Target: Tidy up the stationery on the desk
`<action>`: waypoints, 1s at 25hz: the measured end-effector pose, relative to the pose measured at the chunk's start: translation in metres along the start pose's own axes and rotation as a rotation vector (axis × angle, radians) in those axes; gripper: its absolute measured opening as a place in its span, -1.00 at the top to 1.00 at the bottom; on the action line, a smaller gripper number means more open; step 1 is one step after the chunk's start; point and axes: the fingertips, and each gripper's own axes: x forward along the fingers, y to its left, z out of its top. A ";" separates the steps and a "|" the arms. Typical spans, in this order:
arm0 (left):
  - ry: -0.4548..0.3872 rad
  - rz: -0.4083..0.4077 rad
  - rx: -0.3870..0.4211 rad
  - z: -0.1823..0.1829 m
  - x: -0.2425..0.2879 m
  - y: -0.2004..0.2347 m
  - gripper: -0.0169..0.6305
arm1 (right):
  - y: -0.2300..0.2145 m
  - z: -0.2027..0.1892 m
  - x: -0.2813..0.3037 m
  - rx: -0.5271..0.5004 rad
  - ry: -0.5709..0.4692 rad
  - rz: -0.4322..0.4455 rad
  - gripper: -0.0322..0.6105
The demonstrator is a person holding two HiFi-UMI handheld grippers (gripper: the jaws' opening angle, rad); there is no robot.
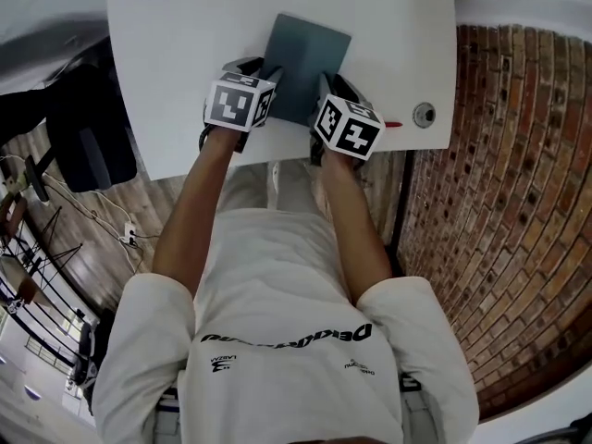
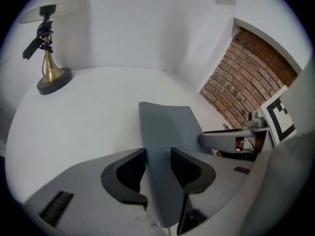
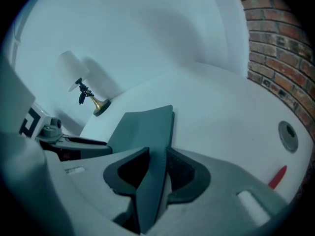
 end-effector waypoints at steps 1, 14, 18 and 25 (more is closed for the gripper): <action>-0.005 0.005 -0.018 -0.003 -0.003 0.002 0.45 | 0.004 -0.001 0.001 -0.017 0.005 0.006 0.57; -0.085 0.090 -0.232 -0.038 -0.034 0.025 0.45 | 0.044 -0.013 0.007 -0.188 0.049 0.093 0.58; -0.099 0.112 -0.272 -0.047 -0.040 0.028 0.45 | 0.052 -0.017 0.009 -0.250 0.059 0.128 0.57; -0.133 0.158 -0.348 -0.059 -0.049 0.034 0.45 | 0.065 -0.021 0.010 -0.311 0.078 0.171 0.58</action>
